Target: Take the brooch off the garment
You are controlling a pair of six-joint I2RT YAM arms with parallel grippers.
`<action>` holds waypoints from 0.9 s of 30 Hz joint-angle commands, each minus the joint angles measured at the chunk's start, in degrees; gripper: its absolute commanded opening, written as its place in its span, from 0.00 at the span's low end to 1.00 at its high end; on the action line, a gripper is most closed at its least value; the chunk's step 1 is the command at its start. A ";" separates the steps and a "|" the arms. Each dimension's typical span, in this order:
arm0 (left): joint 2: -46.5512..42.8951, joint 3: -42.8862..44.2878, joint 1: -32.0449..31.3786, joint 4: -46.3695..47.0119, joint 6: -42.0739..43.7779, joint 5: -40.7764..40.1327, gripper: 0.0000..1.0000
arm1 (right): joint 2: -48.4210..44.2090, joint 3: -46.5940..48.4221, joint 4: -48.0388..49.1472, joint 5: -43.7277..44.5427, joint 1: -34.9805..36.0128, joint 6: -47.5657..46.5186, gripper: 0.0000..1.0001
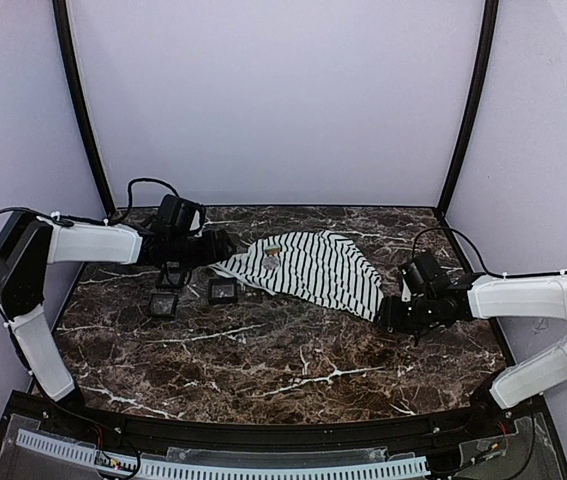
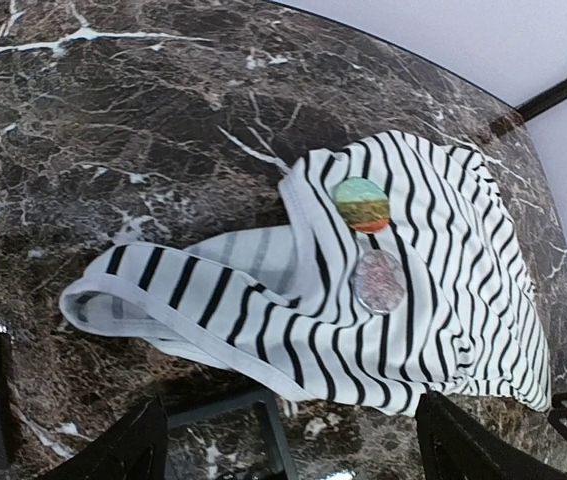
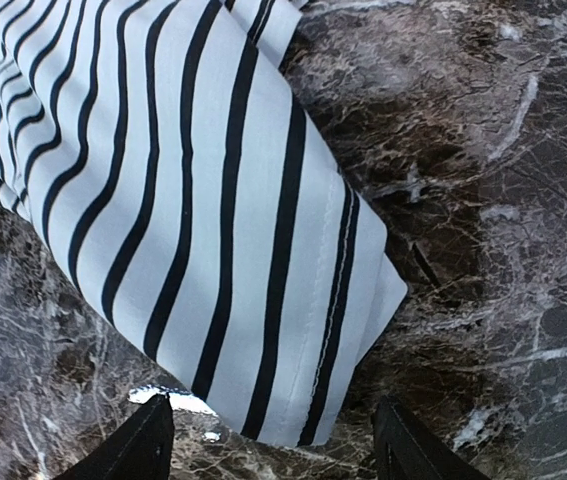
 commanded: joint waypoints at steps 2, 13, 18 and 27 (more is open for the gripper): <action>4.91 3.57 3.07 -3.21 1.08 -3.34 0.88 | 3.45 2.00 0.57 3.12 2.03 0.03 0.62; 11.19 8.52 6.25 -5.38 2.23 -8.54 0.81 | 5.71 2.43 2.11 4.49 2.66 1.10 0.43; 12.19 9.10 6.37 -5.63 1.77 -9.38 0.81 | 5.46 2.62 2.29 4.99 2.66 1.27 0.38; 14.82 10.19 6.83 -5.47 0.86 -6.91 0.71 | 2.98 1.54 3.52 6.24 2.66 2.00 0.34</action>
